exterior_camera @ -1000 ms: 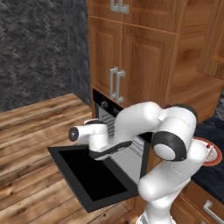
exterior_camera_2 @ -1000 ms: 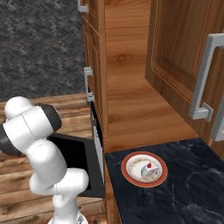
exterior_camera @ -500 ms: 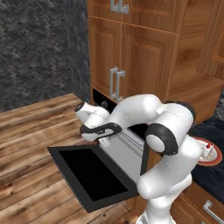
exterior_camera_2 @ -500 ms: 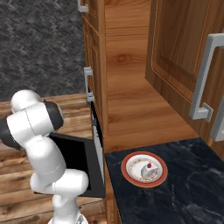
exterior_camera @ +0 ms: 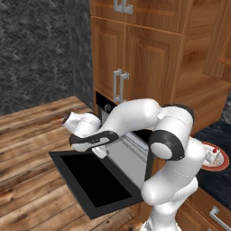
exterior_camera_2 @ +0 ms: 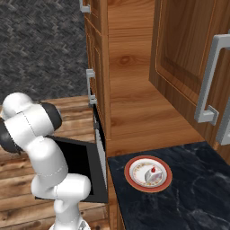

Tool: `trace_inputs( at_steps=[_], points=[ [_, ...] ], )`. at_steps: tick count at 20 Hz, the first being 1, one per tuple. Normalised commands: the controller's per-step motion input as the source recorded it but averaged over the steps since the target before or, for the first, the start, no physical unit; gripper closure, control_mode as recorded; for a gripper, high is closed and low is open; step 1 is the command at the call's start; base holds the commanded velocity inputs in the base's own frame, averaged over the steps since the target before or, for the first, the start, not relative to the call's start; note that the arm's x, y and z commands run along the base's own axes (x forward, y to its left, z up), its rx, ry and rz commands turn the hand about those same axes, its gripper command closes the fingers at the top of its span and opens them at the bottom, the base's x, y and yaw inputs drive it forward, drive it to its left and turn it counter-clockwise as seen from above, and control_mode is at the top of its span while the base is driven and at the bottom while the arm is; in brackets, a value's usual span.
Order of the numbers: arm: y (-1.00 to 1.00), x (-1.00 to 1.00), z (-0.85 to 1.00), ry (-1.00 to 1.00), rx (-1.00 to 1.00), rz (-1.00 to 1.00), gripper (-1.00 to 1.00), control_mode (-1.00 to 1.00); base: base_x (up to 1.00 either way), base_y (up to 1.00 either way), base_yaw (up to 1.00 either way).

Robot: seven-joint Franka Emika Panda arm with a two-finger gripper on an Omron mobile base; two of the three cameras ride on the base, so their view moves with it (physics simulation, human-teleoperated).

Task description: Take the baked cake out of the oven and place it on the plate for cooling. Then close the oven door.

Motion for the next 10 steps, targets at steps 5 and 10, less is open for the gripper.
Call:
trace_inputs(
  at_steps=[5,10],
  points=[
    [0.00,-0.65,-0.05,-0.24,0.00,0.00,-1.00,-1.00,0.00,0.00,0.00],
    [0.00,-0.43,-0.20,-0.18,0.00,0.00,-1.00,-1.00,0.00,0.00,0.00]
  ],
)
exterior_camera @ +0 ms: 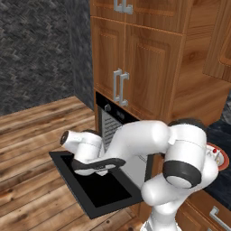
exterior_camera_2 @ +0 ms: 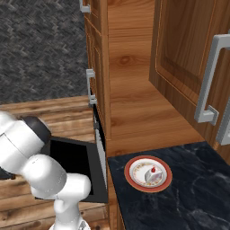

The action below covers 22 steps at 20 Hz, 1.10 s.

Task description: Take the baked cake out of the oven and place it on the plate for cooling. Then close the oven door.

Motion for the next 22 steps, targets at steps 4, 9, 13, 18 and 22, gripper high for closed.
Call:
trace_inputs(
  at_steps=[4,9,13,18,22],
  points=[
    [0.05,-0.33,-0.24,-0.18,-0.01,0.00,-1.00,-1.00,0.00,0.00,0.00],
    [0.34,-0.24,-0.17,-0.20,-0.03,-0.02,-1.00,-1.00,0.00,0.00,0.00],
    [0.62,-0.14,-0.06,-0.05,-0.04,-0.13,-1.00,-1.00,0.00,0.00,0.00],
    [0.72,-0.04,-0.14,0.00,-0.07,-0.16,-1.00,-1.00,0.00,0.00,0.00],
    [0.74,0.00,-0.29,0.02,-0.11,-0.16,-1.00,-1.00,0.00,0.00,0.00]
  ],
)
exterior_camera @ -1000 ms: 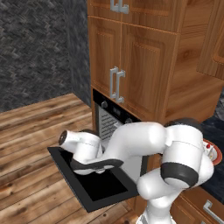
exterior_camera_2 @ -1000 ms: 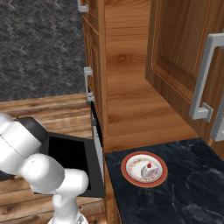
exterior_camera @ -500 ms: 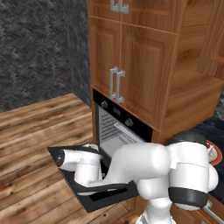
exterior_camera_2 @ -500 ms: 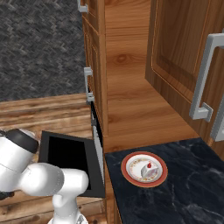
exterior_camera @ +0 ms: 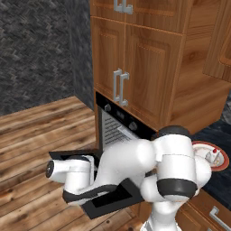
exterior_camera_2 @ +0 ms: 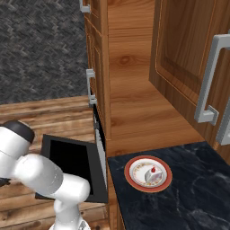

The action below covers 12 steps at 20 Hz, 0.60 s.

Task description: Take the baked cake out of the oven and place it on the plate for cooling. Then close the oven door.

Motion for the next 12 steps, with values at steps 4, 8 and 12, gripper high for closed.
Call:
trace_inputs(
  at_steps=[4,8,12],
  points=[
    [0.76,0.00,-0.36,0.03,-0.15,-0.14,-1.00,-1.00,0.00,0.00,0.00],
    [0.52,0.00,-0.39,-0.01,-0.13,-0.08,-1.00,-1.00,0.00,0.00,0.00],
    [0.24,0.00,-0.44,-0.05,-0.08,-0.03,-1.00,-1.00,0.00,0.00,0.00]
  ],
)
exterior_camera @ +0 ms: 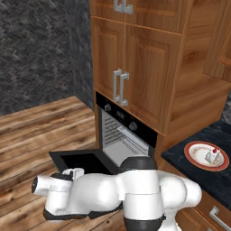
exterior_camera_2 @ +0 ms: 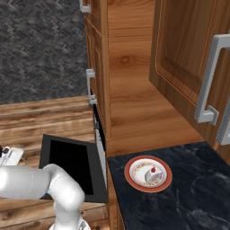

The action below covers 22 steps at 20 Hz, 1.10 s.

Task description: Take the baked cake out of the oven and place it on the plate for cooling. Then close the oven door.

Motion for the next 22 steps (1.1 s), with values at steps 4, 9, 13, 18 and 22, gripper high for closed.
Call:
trace_inputs(
  at_steps=[4,9,13,18,22],
  points=[
    [0.21,0.06,-0.43,-0.05,-0.05,-0.02,-1.00,-1.00,0.00,0.00,0.00],
    [0.29,0.26,-0.30,0.00,-0.04,-0.01,-1.00,-1.00,0.00,0.00,0.00],
    [0.31,0.25,-0.31,0.00,-0.06,0.00,-1.00,-1.00,0.00,0.00,0.00],
    [0.19,0.20,-0.42,0.00,-0.08,0.00,-1.00,-1.00,0.00,0.00,0.00],
    [0.08,0.16,-0.44,0.00,-0.07,0.00,-1.00,-1.00,0.00,0.00,0.00]
  ],
)
